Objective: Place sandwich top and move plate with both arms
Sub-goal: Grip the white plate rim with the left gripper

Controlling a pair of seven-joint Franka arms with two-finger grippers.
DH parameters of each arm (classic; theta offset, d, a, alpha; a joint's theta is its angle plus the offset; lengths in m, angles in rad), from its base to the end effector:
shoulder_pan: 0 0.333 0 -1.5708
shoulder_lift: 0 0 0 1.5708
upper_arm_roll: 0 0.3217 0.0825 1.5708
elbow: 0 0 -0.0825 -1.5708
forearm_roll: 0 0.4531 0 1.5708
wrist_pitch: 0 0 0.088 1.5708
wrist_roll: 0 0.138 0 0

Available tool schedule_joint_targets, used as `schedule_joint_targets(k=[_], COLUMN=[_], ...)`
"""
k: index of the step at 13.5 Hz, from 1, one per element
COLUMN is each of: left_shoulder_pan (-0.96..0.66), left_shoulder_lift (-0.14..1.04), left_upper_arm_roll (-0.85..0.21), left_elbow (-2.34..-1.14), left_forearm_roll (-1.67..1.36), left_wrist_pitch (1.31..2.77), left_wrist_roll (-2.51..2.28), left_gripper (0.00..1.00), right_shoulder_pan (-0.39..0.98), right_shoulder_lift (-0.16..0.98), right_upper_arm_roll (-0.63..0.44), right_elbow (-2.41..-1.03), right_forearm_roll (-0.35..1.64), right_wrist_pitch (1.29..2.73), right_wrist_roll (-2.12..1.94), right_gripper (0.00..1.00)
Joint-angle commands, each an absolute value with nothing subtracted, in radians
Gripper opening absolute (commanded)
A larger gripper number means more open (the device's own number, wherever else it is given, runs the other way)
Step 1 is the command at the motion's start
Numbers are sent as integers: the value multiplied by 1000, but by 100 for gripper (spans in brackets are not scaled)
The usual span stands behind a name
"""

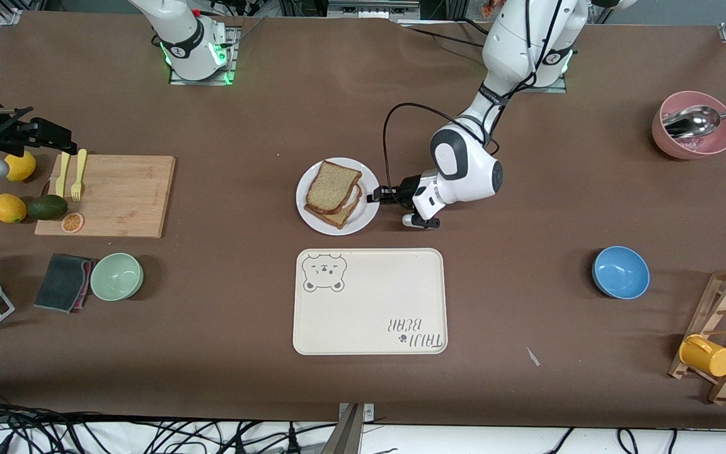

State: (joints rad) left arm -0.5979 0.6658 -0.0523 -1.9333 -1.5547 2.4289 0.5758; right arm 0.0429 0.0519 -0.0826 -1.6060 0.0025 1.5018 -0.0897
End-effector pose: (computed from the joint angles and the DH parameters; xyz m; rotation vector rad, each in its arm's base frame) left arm 0.5035 -0.4149 0.0520 2.2573 0.1596 -0.2076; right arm 0.6226 -0.0234 0.5429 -3.1228 -0.0777 0.2437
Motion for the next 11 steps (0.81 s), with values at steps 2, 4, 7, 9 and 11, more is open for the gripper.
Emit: schedule_joint_targets(k=[2, 4, 7, 9, 11], left_shoulder_pan=[-609, -609, -609, -607, -607], left_shoulder_lift=[670, 670, 667, 663, 661], left_upper_arm_roll=[-46, -46, -46, -46, -48], left_elbow=[-1925, -1925, -1925, -1925, -1927], left_forearm_roll=[-1603, -1603, -1603, -1605, -1626], left_wrist_pitch=[2428, 2427, 2425, 2425, 2425], left_wrist_roll=[612, 612, 620, 649, 679], left_gripper=[10, 6, 5, 0, 0], right_shoulder_pan=[41, 41, 41, 41, 41], right_shoulder_lift=[63, 63, 63, 63, 63], right_upper_arm_roll=[-81, -81, -83, -81, -83], right_elbow=[-1572, -1572, -1572, -1572, -1572], right_forearm_roll=[14, 14, 14, 14, 14], right_wrist_pitch=[1477, 1477, 1479, 1479, 1479], right_wrist_roll=[-81, -81, -81, -81, -81], right_gripper=[100, 100, 100, 100, 100])
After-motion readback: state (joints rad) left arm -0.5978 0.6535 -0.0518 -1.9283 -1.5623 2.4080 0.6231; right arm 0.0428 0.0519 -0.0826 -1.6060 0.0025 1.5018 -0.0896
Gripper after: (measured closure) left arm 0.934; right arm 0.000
